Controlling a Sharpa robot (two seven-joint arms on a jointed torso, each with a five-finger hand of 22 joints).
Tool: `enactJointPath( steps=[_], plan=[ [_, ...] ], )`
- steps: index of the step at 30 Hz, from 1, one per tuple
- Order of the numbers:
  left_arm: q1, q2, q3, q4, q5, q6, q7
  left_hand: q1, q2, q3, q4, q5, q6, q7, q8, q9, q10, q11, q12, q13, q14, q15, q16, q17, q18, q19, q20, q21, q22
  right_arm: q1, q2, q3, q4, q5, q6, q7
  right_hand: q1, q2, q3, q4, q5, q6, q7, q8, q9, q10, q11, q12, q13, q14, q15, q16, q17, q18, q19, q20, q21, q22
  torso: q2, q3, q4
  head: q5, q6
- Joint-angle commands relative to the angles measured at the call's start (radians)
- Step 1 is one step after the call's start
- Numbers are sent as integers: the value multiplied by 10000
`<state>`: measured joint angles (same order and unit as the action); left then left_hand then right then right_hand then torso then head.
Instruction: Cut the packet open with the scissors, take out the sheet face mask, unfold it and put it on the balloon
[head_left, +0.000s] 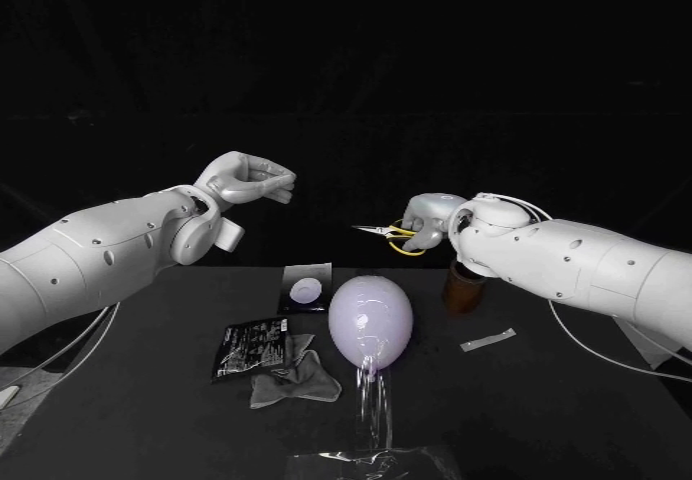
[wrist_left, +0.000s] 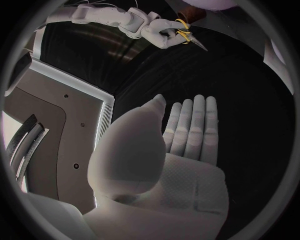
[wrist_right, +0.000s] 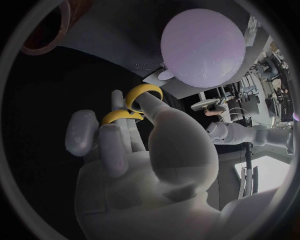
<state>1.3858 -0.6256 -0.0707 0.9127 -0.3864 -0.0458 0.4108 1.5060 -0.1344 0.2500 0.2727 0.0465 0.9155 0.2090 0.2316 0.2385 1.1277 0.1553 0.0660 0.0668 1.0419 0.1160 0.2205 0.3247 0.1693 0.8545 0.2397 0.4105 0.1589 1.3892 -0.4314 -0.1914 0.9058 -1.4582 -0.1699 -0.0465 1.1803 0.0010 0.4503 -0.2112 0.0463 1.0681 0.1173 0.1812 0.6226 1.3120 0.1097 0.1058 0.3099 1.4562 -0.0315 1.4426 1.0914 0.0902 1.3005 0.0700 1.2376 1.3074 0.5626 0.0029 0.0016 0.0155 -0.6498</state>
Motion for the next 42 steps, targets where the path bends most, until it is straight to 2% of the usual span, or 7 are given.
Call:
enactJointPath(
  steps=[1, 8, 11, 19, 20, 33, 42],
  plan=[
    [94, 188, 39, -161, -493, 30, 534, 293, -10, 169, -106, 34, 44, -14, -12, 0, -31, -6, -18, -19, -273, 45, -239, -62, 55, -272, 136, -282, -142, -2, 190, 8, -70, -1612, 432, -585, 119, 28, 3000, -730, 26, -10, -56, 30, 15, 1462, -821, 15, 13, 5, -76, 11, -3, 19, 63, -4, 44, 815, 50, -47, 17, 23, 36],
    [259, 741, 71, -497, -1866, 845, 38, -3, -230, 58, 108, 15, -187, 90, -198, -69, -390, 149, -64, -42, -808, 258, -690, -240, 43, -828, 424, -889, -498, -12, 652, 11, 76, -2796, 324, -786, 134, 1, 3010, -731, 26, -4, -56, 36, 29, 1461, -819, 12, 23, 22, -63, 21, 49, 19, 70, -16, 45, 817, 104, -83, 34, 45, 85],
    [291, 1086, 72, -778, -2831, 1119, -189, -389, -316, -310, 135, 12, -462, 301, -369, -121, -993, 374, -30, -36, -1456, 504, -1129, -452, -145, -1445, 508, -1406, -778, -7, 793, 14, 151, -3165, 242, -894, 140, -3, 3015, -729, 28, 1, -57, 39, 34, 1465, -819, 13, 27, 26, -61, 22, 57, -6, 144, -20, 134, 867, 115, -105, 59, 32, 111],
    [308, 1917, 57, -1448, -4281, 1511, -790, -638, -306, -848, 138, 12, -668, 315, -490, -143, -1286, 420, -46, -37, -1614, 576, -1323, -599, -295, -1930, 517, -1811, -951, 84, 946, 41, 641, -3951, -203, -1138, 157, -43, 3029, -715, 29, 30, -60, 57, 61, 1488, -821, 21, 49, 54, -59, 33, 115, -43, 251, -32, 253, 936, 137, -135, 31, 102, 72],
    [306, 1990, 55, -1514, -4358, 1503, -850, -628, -319, -927, 126, 12, -690, 325, -503, -144, -1316, 429, -42, -36, -1617, 583, -1337, -614, -310, -2000, 517, -1859, -960, 93, 948, 44, 733, -3999, -238, -1142, 157, -44, 3029, -714, 29, 31, -60, 57, 62, 1489, -821, 21, 49, 54, -59, 33, 115, -44, 256, -32, 258, 939, 127, -116, 35, 112, 73],
    [134, 2362, -75, -1901, -5356, 1054, -1044, -494, -210, -1297, 117, 12, -687, 423, -511, -126, -1415, 495, -24, -28, -1723, 642, -1458, -714, -450, -2797, 522, -2264, -1035, 124, 826, 96, 1504, -4217, -522, -1161, 160, -65, 3032, -703, 29, 42, -63, 64, 75, 1500, -824, 24, 60, 67, -60, 36, 136, -58, 298, -37, 302, 965, 125, -113, 17, 105, -17],
    [33, 2399, -96, -1904, -5457, 1360, -1267, -480, -179, -1391, 127, 11, -701, 443, -523, -126, -1440, 508, -28, -29, -1738, 652, -1476, -736, -485, -2825, 522, -2301, -1033, 128, 718, 136, 1851, -4416, -740, -1259, 164, -78, 3035, -696, 28, 51, -67, 69, 84, 1509, -827, 26, 67, 80, -63, 43, 168, -71, 337, -40, 345, 990, 121, -100, 40, 104, -117]
  ],
)
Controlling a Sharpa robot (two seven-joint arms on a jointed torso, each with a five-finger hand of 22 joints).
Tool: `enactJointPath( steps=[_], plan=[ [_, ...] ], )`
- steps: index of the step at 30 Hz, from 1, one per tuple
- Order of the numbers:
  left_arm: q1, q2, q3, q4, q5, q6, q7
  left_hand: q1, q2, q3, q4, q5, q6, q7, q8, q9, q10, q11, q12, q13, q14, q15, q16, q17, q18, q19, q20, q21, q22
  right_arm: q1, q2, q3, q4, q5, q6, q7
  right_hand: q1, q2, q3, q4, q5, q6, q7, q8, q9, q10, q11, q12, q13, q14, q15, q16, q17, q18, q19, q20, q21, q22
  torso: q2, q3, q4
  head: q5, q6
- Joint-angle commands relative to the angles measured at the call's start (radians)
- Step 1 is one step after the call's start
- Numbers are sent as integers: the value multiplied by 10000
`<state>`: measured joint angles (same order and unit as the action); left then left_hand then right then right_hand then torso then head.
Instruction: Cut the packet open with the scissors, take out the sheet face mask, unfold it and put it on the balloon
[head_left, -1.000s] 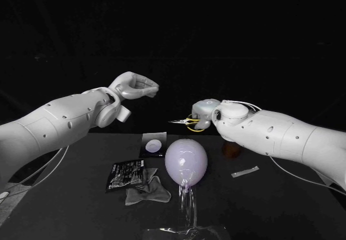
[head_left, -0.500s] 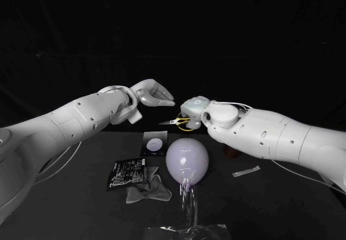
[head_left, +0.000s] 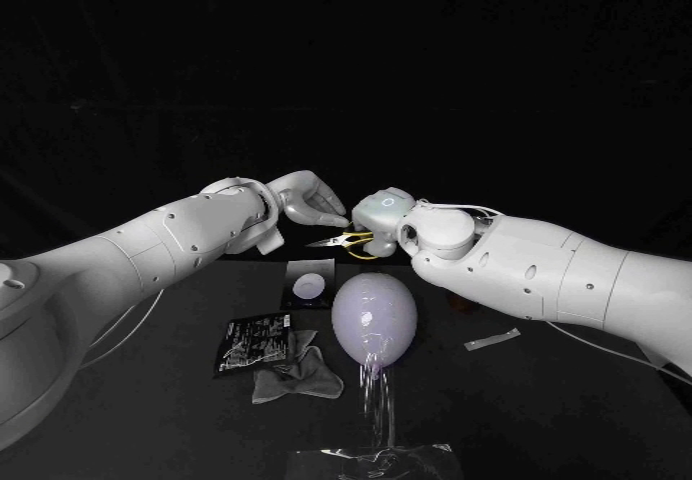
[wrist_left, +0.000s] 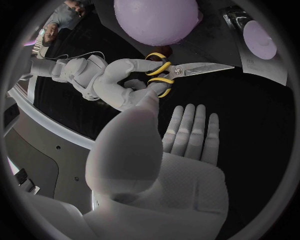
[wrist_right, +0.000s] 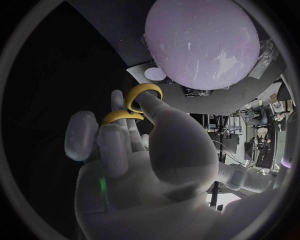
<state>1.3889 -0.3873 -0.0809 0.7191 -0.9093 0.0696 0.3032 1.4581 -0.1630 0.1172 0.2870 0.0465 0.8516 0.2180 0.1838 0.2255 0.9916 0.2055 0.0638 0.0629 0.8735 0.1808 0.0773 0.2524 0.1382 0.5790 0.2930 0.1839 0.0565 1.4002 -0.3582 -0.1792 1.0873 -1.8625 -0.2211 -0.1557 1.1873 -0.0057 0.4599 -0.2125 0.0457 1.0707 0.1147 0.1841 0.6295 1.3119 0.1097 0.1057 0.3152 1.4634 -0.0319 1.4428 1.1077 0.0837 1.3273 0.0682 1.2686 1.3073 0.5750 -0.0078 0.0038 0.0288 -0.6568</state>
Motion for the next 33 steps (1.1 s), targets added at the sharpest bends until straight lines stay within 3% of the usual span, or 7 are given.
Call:
enactJointPath(
  steps=[1, 13, 15, 18, 23, 30, 33],
  plan=[
    [-1, 14, 6, 36, -230, 252, -216, 0, 108, -63, -16, 11, -62, 353, -45, 4, -79, 6, -6, 10, -54, 4, -44, -13, -174, -70, -10, -35, -9, 17, -13, 15, 28, -380, -224, -171, 94, -12, 2940, -682, 35, 25, -40, 41, 14, 1510, -827, 27, 15, 8, -58, 42, 4, -5, 69, -22, 35, 990, -3, 8, 19, -34, -55],
    [-22, 11, -26, 55, -241, 1229, -577, -39, 338, -495, 5, 10, 204, 283, 82, 78, 233, -81, 76, 36, 269, -92, 72, -27, -247, 107, -20, -69, 21, 17, 8, 28, 5, -462, -389, -173, 104, -43, 2947, -674, 36, 42, -49, 50, 32, 1528, -835, 32, 30, 32, -64, 54, 60, -12, 92, -28, 52, 1003, -16, 0, 10, 21, -139],
    [-25, 12, -30, 71, -242, 1362, -625, 40, 473, -675, -3, 12, 290, 239, 113, 100, 355, -122, 60, 28, 459, -149, 147, -22, -118, 1185, -31, 266, 140, 17, 11, 29, 30, -484, -447, -173, 108, -59, 2950, -672, 36, 49, -52, 53, 39, 1536, -838, 34, 36, 42, -67, 59, 83, -18, 111, -30, 72, 1014, -14, -2, 16, 8, -148],
    [-32, 16, -33, 96, -242, 1575, -689, 100, 605, -774, -1, 10, 347, 206, 131, 114, 441, -162, 58, 30, 589, -189, 200, -15, 52, 1601, -57, 430, 195, 17, 9, 31, 62, -522, -516, -175, 111, -62, 2953, -671, 36, 52, -54, 54, 42, 1540, -840, 35, 39, 46, -68, 62, 93, -19, 117, -32, 78, 1018, -4, -2, 7, 34, -172],
    [-56, 43, -35, 111, -236, 1857, -749, 261, 809, -849, -16, 13, 492, 118, 190, 145, 639, -251, 83, 38, 943, -302, 369, 48, 259, 1955, -54, 562, 223, 16, 20, 36, 49, -555, -618, -183, 111, -62, 2953, -671, 36, 52, -54, 54, 42, 1540, -840, 35, 39, 46, -68, 62, 93, -19, 117, -32, 78, 1018, 2, 4, 18, 55, -193],
    [-87, 82, -35, 114, -103, 2071, -782, 562, 1116, -766, -49, 16, 605, 41, 220, 160, 808, -324, 86, 36, 1098, -369, 429, 73, 317, 2017, -38, 527, 183, 16, 46, 41, 59, -566, -667, -147, 113, -67, 2955, -669, 36, 54, -55, 56, 45, 1542, -841, 35, 41, 47, -70, 60, 89, -17, 112, -33, 69, 1014, -4, 0, 8, 58, -211],
    [-94, 96, -39, 128, -60, 2021, -800, 791, 1386, -603, -62, 18, 651, -4, 223, 159, 881, -366, 78, 32, 1212, -413, 480, 97, 335, 2049, -37, 511, 167, 16, 74, 42, 40, -567, -602, -108, 114, -71, 2956, -667, 36, 56, -56, 56, 47, 1544, -841, 36, 43, 50, -70, 62, 96, -14, 105, -34, 59, 1008, -12, 2, 13, 6, -89]
  ],
)
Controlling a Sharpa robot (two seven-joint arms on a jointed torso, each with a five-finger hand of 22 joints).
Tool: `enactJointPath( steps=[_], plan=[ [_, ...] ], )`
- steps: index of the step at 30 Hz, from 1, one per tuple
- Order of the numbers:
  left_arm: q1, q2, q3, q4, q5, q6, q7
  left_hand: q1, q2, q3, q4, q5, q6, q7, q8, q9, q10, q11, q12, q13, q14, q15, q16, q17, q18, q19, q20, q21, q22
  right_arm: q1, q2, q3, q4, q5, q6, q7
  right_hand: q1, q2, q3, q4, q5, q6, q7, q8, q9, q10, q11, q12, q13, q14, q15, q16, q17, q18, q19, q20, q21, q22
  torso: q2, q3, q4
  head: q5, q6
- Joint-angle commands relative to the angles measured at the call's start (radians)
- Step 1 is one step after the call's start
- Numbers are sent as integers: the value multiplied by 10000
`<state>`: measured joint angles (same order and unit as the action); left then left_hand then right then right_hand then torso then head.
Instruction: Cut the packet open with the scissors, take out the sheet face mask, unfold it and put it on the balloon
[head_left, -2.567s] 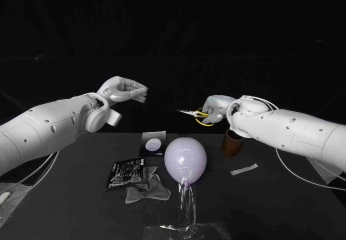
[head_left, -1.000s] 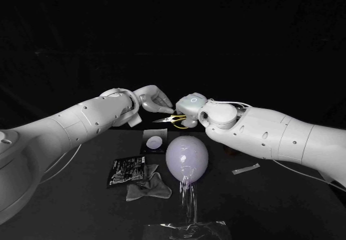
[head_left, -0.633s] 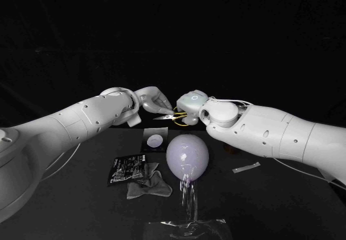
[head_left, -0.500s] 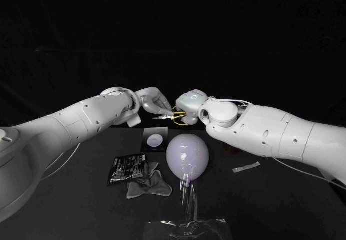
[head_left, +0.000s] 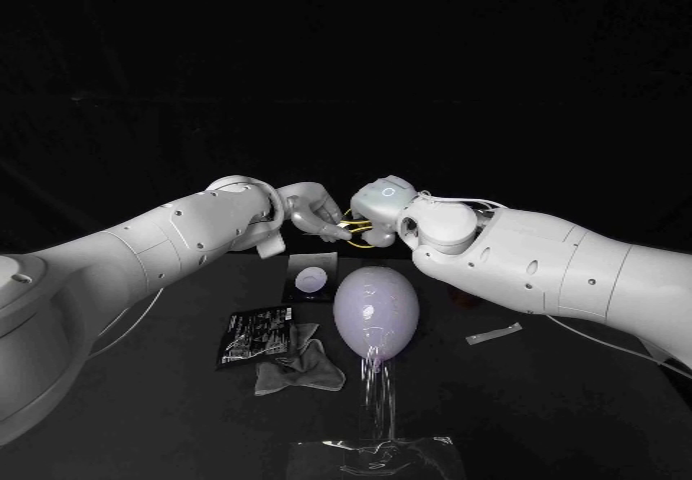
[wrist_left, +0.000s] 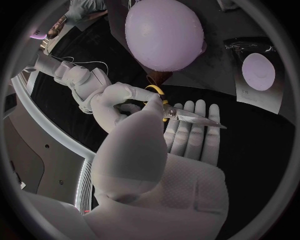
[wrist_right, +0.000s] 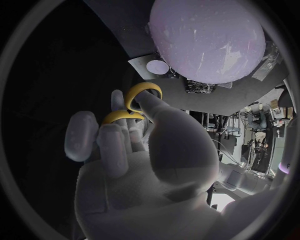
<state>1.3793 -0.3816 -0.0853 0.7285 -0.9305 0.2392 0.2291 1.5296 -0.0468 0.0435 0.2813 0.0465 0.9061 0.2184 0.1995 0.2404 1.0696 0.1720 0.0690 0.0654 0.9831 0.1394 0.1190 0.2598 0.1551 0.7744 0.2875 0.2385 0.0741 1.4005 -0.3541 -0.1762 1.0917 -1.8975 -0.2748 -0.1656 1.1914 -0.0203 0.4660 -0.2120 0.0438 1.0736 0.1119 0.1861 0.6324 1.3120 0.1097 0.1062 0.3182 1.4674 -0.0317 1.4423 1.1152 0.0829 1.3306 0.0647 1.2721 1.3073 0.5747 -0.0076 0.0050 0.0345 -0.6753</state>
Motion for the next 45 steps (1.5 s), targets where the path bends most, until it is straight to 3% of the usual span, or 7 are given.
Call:
enactJointPath(
  steps=[1, 4, 8, 15, 20, 40, 45],
  plan=[
    [1, 44, -1, 38, 140, 298, -53, 134, 305, 190, -12, 20, 125, -23, 74, 12, 123, -47, 31, 9, 154, -12, 82, 32, 171, 104, 15, -33, -9, 14, 44, 12, -21, -216, -27, 9, 72, 76, 2895, -673, 56, 27, -28, 35, 18, 1544, -841, 31, 13, 11, -73, 66, 21, -7, 71, 1, 24, 1009, -9, 0, 2, -52, 96],
    [-2, 41, -13, 53, 120, 256, -25, 630, 899, 699, -78, 21, 231, -152, 117, 29, 283, -168, 50, 9, 385, -125, 198, 91, 205, 178, 10, -22, -11, 14, 54, 11, -53, -215, 49, 42, 72, 74, 2895, -672, 56, 28, -28, 36, 19, 1544, -841, 31, 13, 13, -73, 68, 29, -9, 79, 1, 33, 1014, -16, -3, 1, -66, 104],
    [-4, 12, -21, 89, 105, 150, 36, 1197, 1166, 1320, -206, 22, 516, -293, 304, 140, 697, -324, 124, 24, 706, -283, 354, 186, 271, 381, -19, 55, 13, 14, 56, 10, -104, -274, 184, 65, 71, 65, 2894, -670, 57, 30, -28, 36, 21, 1547, -842, 31, 16, 13, -73, 65, 22, -6, 71, 0, 21, 1008, -8, 0, 1, -66, 98],
    [-6, -45, -21, 134, 275, 96, 90, 1459, 895, 2357, -324, 20, 814, -522, 870, 659, 1586, -601, 239, 22, 1372, -562, 661, 441, 282, 733, -142, 241, 73, 13, 76, 9, -175, -400, 372, 90, 69, 51, 2894, -665, 57, 33, -28, 38, 27, 1548, -842, 31, 20, 23, -72, 73, 55, 2, 49, -3, -10, 992, 3, 5, 6, -70, 54],
    [-6, -45, -21, 152, 323, 204, 47, 1138, 384, 3222, -288, 26, 693, -552, 1284, 1196, 1918, -659, 80, 10, 1538, -618, 706, 637, 272, 801, -178, 288, 71, 10, 92, 8, -194, -434, 333, 114, 66, 42, 2892, -660, 55, 34, -26, 38, 30, 1546, -840, 28, 22, 15, -71, 61, 14, 10, 27, -4, -40, 976, -1, -4, 0, -51, 43],
    [-5, -35, -20, 179, 867, 694, -159, 385, 406, 4050, 24, 13, 361, -454, 1418, 1590, 1941, -574, -52, 1, 1486, -570, 658, 831, 267, 809, -142, 267, 34, 3, 82, 6, -57, -462, 177, 161, 49, 6, 2890, -610, 50, 18, -12, 28, 49, 1503, -825, -5, 27, -28, -56, -2, -160, 31, -39, -11, -135, 931, -7, 3, 6, -28, -30],
    [-4, -40, -19, 214, 1193, 742, -226, 32, -234, 3807, 32, 5, 234, -415, 1387, 1654, 1852, -544, -58, 1, 1424, -540, 635, 894, 273, 822, -114, 232, 9, 0, 80, 7, -32, -530, 175, 120, 51, 6, 2891, -608, 50, 19, -13, 28, 50, 1503, -826, -6, 28, -18, -56, 8, -119, 18, -2, -12, -89, 957, -3, 1, 3, -44, -5]
  ],
)
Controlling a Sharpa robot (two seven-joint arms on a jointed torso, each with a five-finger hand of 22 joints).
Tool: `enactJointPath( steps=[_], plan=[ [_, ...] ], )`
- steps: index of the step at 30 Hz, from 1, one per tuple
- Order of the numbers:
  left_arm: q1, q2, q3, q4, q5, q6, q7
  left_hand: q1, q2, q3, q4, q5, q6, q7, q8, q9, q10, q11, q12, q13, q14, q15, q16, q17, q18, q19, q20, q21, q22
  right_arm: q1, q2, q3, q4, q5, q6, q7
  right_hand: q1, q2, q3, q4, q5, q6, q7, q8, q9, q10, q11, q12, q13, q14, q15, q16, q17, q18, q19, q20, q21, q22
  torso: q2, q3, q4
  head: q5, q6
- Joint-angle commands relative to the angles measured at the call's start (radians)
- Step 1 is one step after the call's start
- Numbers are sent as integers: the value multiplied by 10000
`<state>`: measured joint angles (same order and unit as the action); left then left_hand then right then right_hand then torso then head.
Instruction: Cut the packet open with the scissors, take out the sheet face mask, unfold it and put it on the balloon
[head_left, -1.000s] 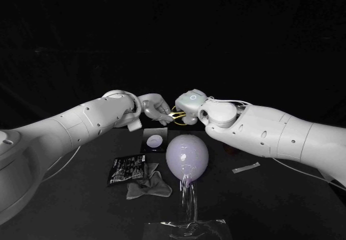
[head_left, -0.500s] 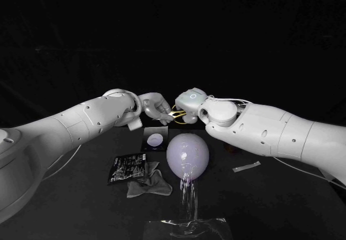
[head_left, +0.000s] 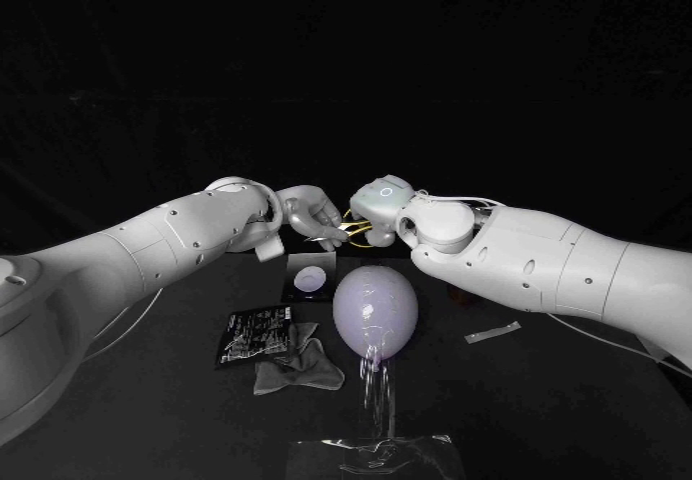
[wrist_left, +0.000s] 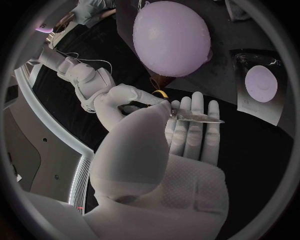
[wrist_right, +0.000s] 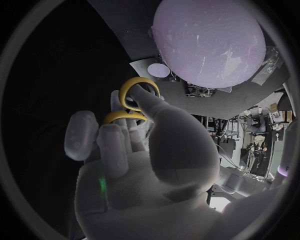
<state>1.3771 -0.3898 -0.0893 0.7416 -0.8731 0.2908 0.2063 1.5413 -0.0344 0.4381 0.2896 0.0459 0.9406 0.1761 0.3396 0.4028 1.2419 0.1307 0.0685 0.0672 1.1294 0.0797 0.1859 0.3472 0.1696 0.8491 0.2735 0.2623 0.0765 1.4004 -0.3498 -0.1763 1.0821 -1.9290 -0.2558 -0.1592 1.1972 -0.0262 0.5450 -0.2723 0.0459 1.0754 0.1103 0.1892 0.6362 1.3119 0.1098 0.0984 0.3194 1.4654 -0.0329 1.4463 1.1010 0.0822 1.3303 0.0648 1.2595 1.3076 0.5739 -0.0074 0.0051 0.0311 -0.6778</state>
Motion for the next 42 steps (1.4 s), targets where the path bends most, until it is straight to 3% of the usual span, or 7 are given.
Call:
enactJointPath(
  steps=[1, 13, 20, 24, 31, 36, 42],
  plan=[
    [19, 39, 22, 90, 681, 210, -26, -132, -445, -186, -43, 12, -120, 18, -21, 32, 115, -124, -55, -17, -49, 62, -37, 26, 128, 77, 28, -10, -17, 0, 38, 8, 67, -224, -9, 47, -1, 66, 2105, -3, 30, 3, 0, -1, 16, 1505, -829, 72, 17, 9, -44, -24, 56, 21, 12, -13, 50, 961, 6, 1, 3, -9, 29],
    [20, 26, 24, 76, 936, -67, -214, -448, -863, -361, 2, 22, -193, 100, -137, 17, -28, -59, -54, -16, -157, 112, -84, 91, 133, 100, 43, -56, -43, -2, 53, 8, 62, -280, 74, -13, 0, 66, 2105, -3, 29, 4, -1, -1, 16, 1506, -829, 72, 18, 11, -44, -21, 66, 20, 13, -13, 50, 961, 0, -3, 3, -47, 46],
    [20, 25, 24, 78, 962, -8, -225, -305, -454, -26, -102, 23, -139, 39, -155, 36, -12, -106, -29, -4, -155, 84, -78, 155, 136, 117, 42, -89, -55, -2, 29, 8, 69, -287, 71, -24, 12, 62, 2111, -2, 30, 10, -6, 2, 23, 1513, -834, 73, 22, 17, -46, -18, 84, 17, 22, -14, 60, 968, 1, -3, 0, -33, 29],
    [19, 18, 23, 114, 936, 52, -184, 343, -237, 394, -672, 23, 80, -69, 12, 159, 313, -245, 109, 50, 132, -68, 80, 265, 162, 295, -54, 19, 1, -2, 2, 8, 77, -274, -44, -8, 12, 62, 2111, -2, 30, 10, -6, 2, 23, 1513, -834, 73, 22, 17, -46, -18, 84, 17, 22, -14, 60, 968, 9, -2, -2, -20, 17],
    [17, -9, 19, 179, 896, -70, -116, 168, -206, 543, -964, 18, 227, -180, 230, 426, 789, -379, 220, 87, 530, -204, 319, 527, 129, 750, -318, 454, 214, -1, -34, 8, 70, -126, -297, 139, -45, -38, 2068, 121, 28, -85, 56, -53, 56, 1333, -773, -57, -4, -65, 5, -138, -203, 81, -195, -4, -242, 820, 2, -3, -2, -9, -20],
    [17, -22, 17, 196, 889, -122, -131, 115, -185, 573, -1003, 16, 234, -201, 263, 482, 856, -402, 227, 90, 566, -227, 346, 579, 118, 754, -341, 497, 239, -1, -51, 8, 38, 142, -601, 315, -358, -449, 1643, 393, 20, -431, 192, -267, 46, 546, -596, -406, -231, -312, 174, -428, -906, 206, -705, 115, -950, 465, -2, -4, 0, 7, -17],
    [17, -44, 15, 211, 886, -165, -203, 79, -176, 588, -1018, 16, 237, -210, 281, 514, 889, -412, 229, 92, 585, -238, 361, 608, 113, 751, -349, 517, 250, 0, -140, 6, 36, 890, -1223, 761, -714, -1037, 1375, 879, 21, -1680, 408, -1049, -265, -1371, -230, -391, -1101, -1665, 494, -2050, -4104, 713, -2606, 406, -3757, -1026, -3, -4, -3, 26, 0]
  ],
)
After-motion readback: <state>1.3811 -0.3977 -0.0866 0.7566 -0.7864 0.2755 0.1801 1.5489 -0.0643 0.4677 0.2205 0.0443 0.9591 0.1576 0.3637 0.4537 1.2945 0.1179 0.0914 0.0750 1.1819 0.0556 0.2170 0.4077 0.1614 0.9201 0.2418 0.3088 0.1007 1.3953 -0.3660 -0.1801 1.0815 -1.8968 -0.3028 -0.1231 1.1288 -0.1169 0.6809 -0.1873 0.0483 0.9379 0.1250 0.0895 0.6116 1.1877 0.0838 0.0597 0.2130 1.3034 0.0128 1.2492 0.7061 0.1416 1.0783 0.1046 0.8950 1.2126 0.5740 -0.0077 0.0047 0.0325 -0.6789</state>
